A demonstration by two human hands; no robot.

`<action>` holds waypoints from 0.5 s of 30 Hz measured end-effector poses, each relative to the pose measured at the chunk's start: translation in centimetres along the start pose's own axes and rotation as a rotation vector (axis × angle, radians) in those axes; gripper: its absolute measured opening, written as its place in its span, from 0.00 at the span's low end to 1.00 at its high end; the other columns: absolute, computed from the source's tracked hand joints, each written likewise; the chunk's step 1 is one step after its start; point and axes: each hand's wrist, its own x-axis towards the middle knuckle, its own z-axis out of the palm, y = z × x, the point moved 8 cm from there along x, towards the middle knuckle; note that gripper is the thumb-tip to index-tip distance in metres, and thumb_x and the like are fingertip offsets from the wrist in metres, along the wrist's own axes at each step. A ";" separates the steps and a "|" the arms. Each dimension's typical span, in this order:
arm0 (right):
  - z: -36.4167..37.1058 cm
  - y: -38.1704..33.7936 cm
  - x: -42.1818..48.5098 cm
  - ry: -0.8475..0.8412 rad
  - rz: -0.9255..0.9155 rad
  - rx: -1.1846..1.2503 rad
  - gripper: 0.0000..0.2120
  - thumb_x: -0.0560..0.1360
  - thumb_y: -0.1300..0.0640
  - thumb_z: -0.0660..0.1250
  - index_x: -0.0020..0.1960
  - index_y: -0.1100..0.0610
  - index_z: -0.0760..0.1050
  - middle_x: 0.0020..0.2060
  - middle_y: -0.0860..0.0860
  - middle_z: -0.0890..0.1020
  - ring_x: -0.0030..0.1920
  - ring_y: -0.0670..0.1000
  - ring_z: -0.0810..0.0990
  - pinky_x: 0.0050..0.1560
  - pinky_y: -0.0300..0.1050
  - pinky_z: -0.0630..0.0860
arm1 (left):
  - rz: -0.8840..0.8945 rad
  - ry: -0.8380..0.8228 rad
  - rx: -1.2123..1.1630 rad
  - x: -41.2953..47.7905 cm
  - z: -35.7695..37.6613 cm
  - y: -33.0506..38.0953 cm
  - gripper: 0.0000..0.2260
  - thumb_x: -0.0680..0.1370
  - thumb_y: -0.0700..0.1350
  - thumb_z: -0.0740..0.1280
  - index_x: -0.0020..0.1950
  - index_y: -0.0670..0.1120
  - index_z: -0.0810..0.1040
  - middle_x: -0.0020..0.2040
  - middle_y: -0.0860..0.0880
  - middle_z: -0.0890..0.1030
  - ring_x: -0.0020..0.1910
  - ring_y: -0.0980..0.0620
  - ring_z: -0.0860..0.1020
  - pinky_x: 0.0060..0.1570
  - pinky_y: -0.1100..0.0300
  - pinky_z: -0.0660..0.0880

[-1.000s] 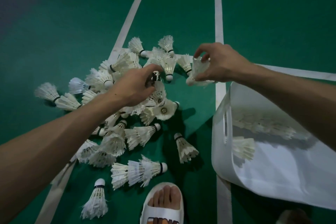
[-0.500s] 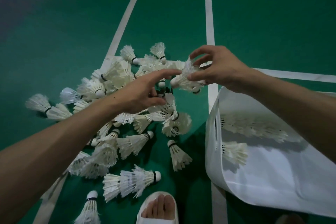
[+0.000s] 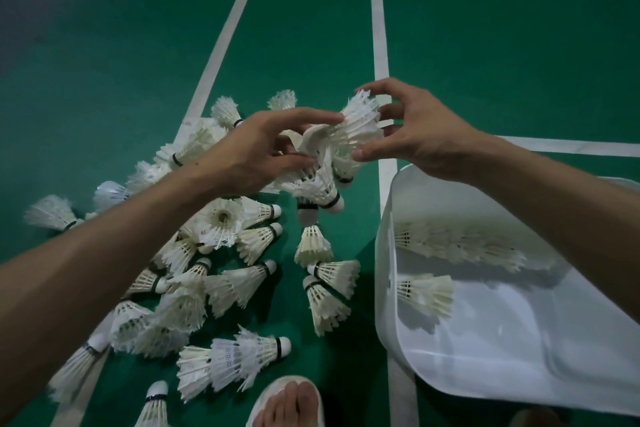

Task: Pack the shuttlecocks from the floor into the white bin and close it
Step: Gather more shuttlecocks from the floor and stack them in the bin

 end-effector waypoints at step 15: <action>-6.9 -1.6 -6.9 0.143 -0.067 -0.116 0.50 0.58 0.72 0.78 0.69 0.42 0.61 0.51 0.58 0.79 0.46 0.52 0.84 0.42 0.41 0.81 | 0.179 -0.077 0.035 3.7 3.8 9.4 0.29 0.73 0.34 0.69 0.59 0.68 0.72 0.54 0.62 0.77 0.47 0.44 0.82 0.50 0.48 0.80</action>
